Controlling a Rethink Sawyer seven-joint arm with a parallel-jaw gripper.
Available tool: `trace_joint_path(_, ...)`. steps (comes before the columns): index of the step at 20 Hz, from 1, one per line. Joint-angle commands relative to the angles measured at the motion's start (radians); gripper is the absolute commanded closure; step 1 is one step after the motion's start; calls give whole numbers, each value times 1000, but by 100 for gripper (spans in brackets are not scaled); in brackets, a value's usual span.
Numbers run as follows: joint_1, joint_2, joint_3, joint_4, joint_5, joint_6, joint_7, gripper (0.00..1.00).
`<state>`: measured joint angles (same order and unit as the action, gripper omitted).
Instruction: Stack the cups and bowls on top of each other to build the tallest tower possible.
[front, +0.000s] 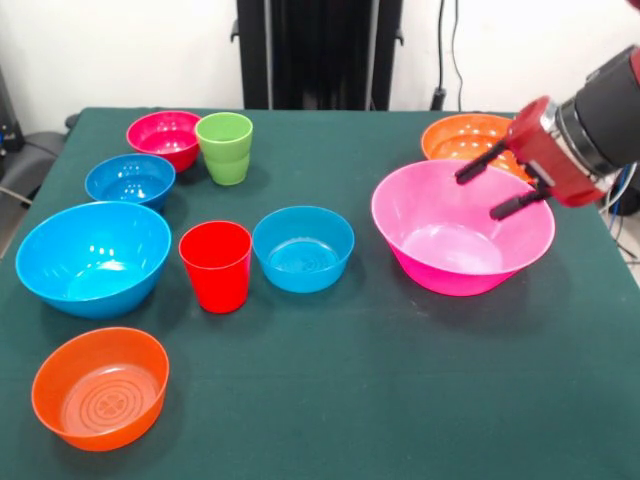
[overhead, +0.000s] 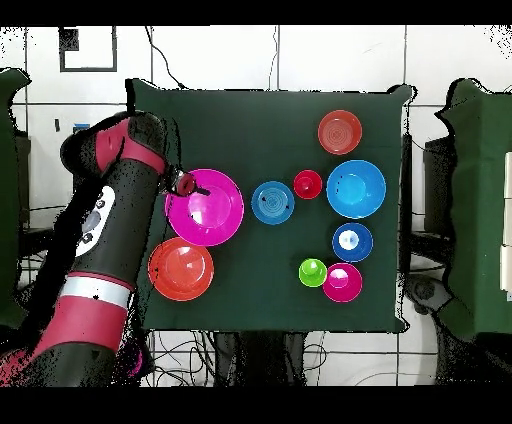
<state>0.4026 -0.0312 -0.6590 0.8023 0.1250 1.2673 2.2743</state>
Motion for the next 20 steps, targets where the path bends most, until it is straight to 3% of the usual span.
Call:
trace_joint_path(1,-7,68,170,82,91,-161,283,0)
trace_joint_path(20,33,34,143,120,177,-122,285,0)
